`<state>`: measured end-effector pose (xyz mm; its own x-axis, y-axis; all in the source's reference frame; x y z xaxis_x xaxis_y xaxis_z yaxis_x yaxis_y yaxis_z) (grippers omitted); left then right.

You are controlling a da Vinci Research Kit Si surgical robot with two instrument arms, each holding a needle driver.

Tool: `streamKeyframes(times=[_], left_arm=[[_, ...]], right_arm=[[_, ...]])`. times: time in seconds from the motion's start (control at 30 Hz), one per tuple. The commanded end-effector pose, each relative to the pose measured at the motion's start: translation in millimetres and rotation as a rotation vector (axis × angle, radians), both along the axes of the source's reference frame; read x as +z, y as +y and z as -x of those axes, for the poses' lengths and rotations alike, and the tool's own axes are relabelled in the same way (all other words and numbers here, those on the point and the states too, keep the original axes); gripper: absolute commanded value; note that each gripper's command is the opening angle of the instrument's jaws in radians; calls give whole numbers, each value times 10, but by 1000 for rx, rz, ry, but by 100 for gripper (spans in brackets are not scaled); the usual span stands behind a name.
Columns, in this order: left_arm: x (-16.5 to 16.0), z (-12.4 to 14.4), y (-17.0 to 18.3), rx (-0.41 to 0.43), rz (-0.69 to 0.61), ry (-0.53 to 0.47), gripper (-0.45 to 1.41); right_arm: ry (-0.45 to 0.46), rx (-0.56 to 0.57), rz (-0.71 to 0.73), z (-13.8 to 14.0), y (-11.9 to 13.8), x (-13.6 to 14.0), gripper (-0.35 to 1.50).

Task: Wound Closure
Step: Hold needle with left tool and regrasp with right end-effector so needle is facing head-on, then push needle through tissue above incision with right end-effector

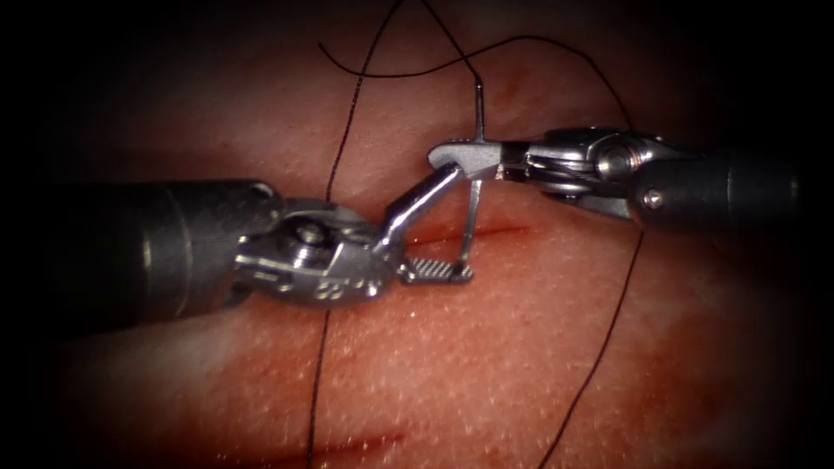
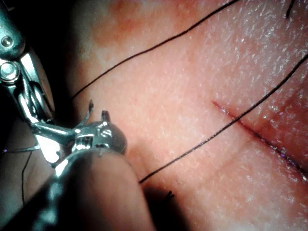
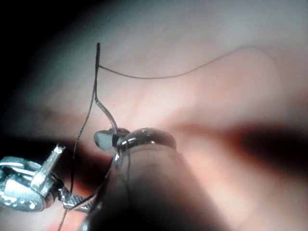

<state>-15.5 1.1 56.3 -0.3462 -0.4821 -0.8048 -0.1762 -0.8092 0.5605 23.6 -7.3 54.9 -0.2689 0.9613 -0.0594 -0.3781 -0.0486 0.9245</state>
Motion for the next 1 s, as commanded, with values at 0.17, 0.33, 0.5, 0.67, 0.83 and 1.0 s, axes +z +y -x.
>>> streamKeyframes(times=[0.17, 0.33, 0.5, 0.67, 0.83, 1.0], left_arm=[[6, -2, 4, -89, -251, -123, 93], [13, -7, -2, -160, -394, -110, 34], [17, -6, -11, -138, -493, -88, 26], [22, -1, -24, -139, -625, -79, 34], [38, 7, -38, -124, -717, -29, 37], [55, 11, -44, -141, -790, 4, 36]], right_arm=[[-14, -188, 372, 4, 14, 18, -35], [-7, -251, 548, 9, 23, 29, -35], [-10, -285, 647, 8, 32, 39, -35], [3, -308, 727, 5, 36, 45, -35], [-1, -305, 900, -5, 38, 45, -35], [35, -344, 1057, -13, 38, 45, -35]])
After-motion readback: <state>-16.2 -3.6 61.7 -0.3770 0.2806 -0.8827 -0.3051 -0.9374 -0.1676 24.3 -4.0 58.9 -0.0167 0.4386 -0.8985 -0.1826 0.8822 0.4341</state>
